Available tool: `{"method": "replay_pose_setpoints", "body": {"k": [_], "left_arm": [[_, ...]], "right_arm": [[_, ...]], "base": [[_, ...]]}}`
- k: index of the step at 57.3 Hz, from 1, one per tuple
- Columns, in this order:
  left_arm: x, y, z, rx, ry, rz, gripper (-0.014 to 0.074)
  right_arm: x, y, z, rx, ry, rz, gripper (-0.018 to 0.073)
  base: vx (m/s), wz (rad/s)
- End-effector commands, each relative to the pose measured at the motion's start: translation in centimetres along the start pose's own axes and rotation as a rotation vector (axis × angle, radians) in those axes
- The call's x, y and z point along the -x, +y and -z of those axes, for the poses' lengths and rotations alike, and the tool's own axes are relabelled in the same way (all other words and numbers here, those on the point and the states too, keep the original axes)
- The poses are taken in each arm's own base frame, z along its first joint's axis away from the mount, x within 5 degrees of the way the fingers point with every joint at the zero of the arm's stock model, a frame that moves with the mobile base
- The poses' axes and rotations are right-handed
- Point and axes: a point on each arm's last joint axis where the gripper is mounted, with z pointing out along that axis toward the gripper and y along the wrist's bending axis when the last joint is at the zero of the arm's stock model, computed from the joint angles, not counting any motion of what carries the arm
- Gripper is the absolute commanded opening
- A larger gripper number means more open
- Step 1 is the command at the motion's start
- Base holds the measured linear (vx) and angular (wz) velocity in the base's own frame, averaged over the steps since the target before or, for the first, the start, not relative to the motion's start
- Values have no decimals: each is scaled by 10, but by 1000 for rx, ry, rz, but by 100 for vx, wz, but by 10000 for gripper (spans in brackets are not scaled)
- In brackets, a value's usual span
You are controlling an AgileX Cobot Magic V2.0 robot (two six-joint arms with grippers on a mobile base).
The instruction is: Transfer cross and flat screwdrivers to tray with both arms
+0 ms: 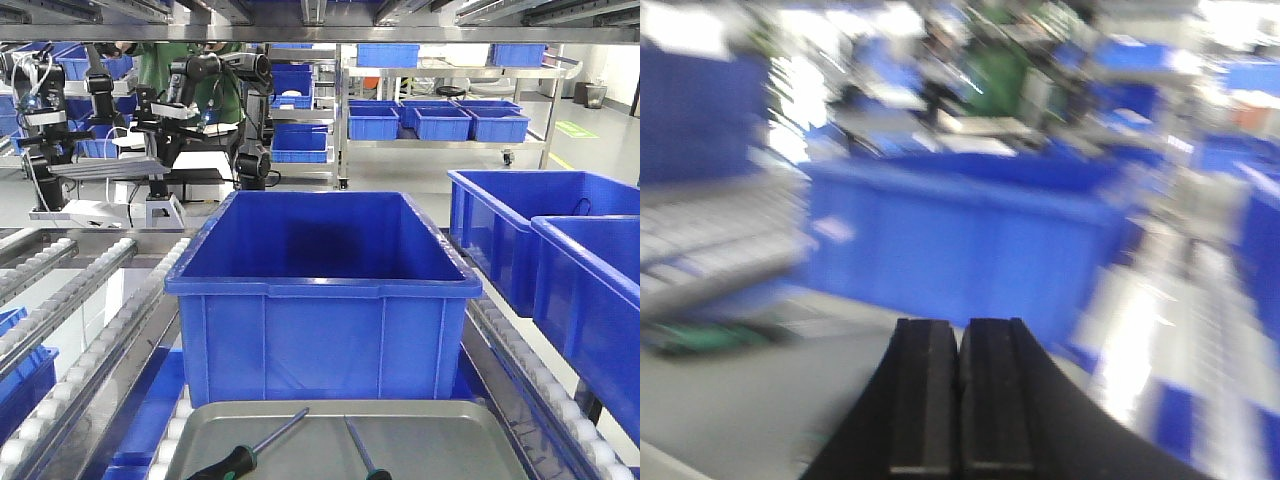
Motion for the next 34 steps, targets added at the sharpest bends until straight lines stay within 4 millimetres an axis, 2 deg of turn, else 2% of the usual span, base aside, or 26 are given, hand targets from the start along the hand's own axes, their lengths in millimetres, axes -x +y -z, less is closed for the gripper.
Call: {"method": "replay_pose_setpoints", "body": {"k": [1, 5, 11, 21, 25, 34], "left_arm": [[-1, 0, 0, 10, -77, 7, -1], [-1, 0, 0, 10, -77, 7, -1], [-1, 0, 0, 10, -77, 7, -1], [-1, 0, 0, 10, -77, 7, -1], [-1, 0, 0, 10, -77, 7, -1], [-1, 0, 0, 10, -77, 7, -1]], "right_arm": [[5, -14, 1, -183, -27, 30, -9], [-10, -23, 2, -314, -19, 4, -9], [-45, -30, 4, -450, -82, -56, -9], [-101, -27, 3, -453, -172, -45, -9], [-107, -28, 2, -455, -145, -56, -9], [-108, -28, 2, -455, -145, -57, -9]], "base": [[0, 0], [0, 0], [0, 0], [0, 0], [0, 0], [0, 0]]}}
